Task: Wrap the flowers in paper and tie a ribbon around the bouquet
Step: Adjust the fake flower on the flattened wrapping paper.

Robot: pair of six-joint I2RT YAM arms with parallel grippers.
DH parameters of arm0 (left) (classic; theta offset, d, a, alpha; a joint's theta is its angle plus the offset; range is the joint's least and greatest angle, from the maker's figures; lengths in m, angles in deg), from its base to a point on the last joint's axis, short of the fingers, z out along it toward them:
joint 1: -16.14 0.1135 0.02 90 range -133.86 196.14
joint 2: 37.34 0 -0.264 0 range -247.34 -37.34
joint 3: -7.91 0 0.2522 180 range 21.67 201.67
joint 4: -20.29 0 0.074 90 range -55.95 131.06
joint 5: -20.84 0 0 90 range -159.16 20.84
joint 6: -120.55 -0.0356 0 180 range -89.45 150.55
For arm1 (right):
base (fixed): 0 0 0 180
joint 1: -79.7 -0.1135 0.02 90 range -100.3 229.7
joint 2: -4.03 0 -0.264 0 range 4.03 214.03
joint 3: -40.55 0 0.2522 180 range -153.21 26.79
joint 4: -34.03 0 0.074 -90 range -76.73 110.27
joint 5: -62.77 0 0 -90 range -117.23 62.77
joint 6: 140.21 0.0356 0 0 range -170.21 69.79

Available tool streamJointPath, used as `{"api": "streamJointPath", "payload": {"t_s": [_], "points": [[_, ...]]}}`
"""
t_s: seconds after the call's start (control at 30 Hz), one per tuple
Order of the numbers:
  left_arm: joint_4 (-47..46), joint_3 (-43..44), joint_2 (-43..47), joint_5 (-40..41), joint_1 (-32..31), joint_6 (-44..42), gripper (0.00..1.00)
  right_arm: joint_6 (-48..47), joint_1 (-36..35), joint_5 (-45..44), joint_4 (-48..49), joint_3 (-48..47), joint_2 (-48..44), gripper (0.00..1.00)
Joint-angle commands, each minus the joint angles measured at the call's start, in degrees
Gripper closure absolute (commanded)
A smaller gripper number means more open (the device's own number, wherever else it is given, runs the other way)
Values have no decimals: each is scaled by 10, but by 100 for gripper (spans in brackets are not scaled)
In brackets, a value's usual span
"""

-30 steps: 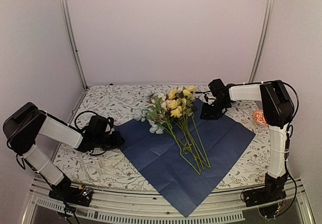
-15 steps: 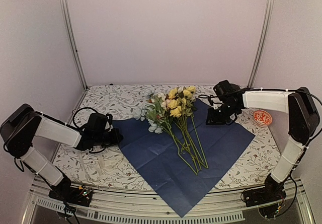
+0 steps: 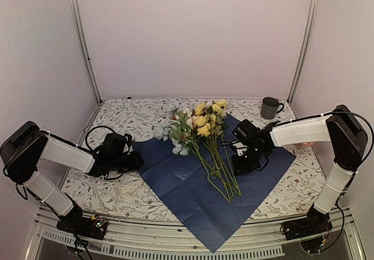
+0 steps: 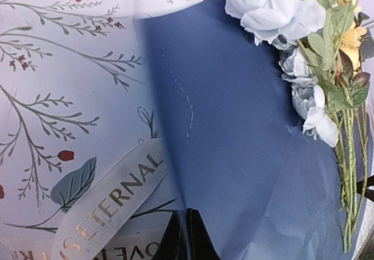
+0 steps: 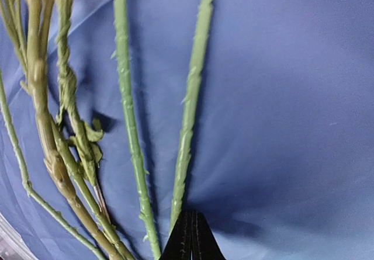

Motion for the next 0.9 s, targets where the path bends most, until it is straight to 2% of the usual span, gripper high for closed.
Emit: {"api": "streamJointPath", "payload": {"t_s": [0.0,0.5,0.77,0.87], "points": [[3,-7,1,11,-12,-1,100,22,-34,8,-3,-18,16,97],[17,0,2,25,-15,-9,100,36,-82,86,39,-70,52,97],[49,13,5,47,-15,-23,100,32,-82,56,-5,-54,3,94],[80,28,15,67,-15,-34,76,33,-82,35,-29,-38,-28,91]]}}
